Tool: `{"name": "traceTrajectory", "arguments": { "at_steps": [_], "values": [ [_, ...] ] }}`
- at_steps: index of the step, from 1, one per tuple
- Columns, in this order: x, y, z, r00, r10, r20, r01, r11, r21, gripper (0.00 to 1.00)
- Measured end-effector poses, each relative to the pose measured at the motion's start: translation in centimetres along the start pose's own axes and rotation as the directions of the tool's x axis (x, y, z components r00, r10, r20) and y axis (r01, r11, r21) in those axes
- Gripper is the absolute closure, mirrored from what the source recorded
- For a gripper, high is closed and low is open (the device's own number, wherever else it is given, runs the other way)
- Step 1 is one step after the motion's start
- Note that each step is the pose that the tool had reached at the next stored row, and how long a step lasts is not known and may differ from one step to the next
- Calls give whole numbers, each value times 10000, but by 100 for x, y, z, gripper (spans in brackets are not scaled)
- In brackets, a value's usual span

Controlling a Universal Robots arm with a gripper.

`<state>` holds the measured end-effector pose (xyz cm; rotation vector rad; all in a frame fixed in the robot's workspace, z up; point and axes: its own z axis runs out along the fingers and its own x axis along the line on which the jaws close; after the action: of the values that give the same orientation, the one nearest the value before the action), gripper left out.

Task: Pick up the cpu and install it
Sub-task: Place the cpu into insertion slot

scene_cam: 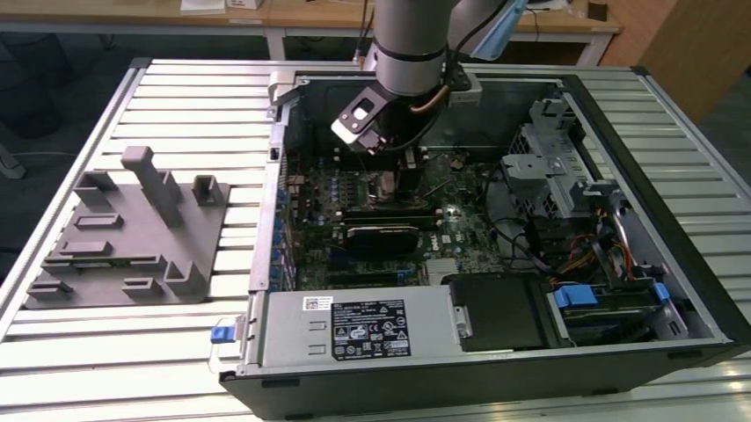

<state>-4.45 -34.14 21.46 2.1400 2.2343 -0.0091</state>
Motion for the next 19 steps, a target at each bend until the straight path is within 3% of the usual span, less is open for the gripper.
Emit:
{"name": "traceTrajectory", "arguments": {
  "at_steps": [19],
  "values": [
    [89, 3, 99, 9993, 380, 13, -380, 9993, 23, 45]
  ]
}}
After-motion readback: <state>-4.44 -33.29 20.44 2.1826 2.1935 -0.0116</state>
